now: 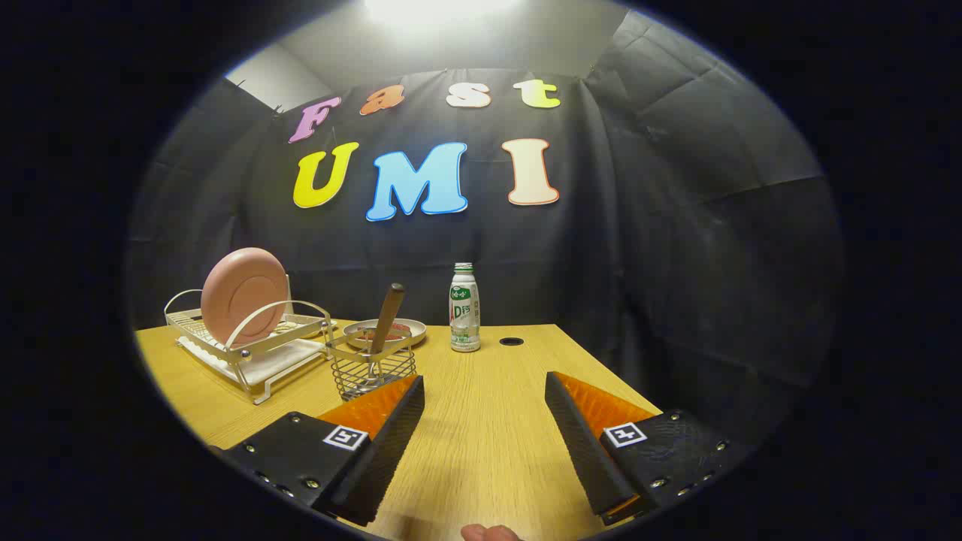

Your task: Take the plate from the dish rack, then take the spoon from the basket and place it into the plate.

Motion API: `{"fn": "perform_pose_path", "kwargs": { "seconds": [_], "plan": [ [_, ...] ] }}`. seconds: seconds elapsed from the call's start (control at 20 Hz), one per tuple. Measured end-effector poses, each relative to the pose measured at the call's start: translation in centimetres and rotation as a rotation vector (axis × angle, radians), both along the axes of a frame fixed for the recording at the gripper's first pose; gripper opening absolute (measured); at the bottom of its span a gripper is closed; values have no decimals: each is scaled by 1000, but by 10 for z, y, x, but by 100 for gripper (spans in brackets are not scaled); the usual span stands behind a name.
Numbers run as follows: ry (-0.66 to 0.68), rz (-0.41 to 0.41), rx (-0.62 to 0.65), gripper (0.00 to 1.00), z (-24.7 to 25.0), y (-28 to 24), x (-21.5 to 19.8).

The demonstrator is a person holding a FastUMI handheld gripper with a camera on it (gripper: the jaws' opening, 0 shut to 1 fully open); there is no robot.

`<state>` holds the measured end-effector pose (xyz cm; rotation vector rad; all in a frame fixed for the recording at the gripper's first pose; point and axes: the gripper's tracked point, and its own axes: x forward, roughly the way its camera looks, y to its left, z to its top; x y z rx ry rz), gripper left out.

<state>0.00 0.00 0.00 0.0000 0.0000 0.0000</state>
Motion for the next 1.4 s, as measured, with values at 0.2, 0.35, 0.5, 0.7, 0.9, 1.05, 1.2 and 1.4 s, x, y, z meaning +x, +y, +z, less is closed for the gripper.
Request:
{"fn": "perform_pose_path", "kwargs": {
  "seconds": [0.2, 0.35, 0.5, 0.7, 0.9, 1.05, 1.2, 1.4],
  "plan": [
    [-10, -6, 28, 98, 8, -4, 26],
    [-37, -27, 51, 98, 33, -10, 31],
    [-54, -30, 19, 98, 67, -10, 19],
    [-52, -43, 7, 98, 114, 5, -12],
    [-21, -92, 23, 98, 157, 28, -36],
    [-15, -113, 22, 98, 183, 49, -42],
    [-18, -117, 19, 98, 203, 70, -38],
    [-12, -85, 2, 98, 228, 114, -27]
  ]
}}
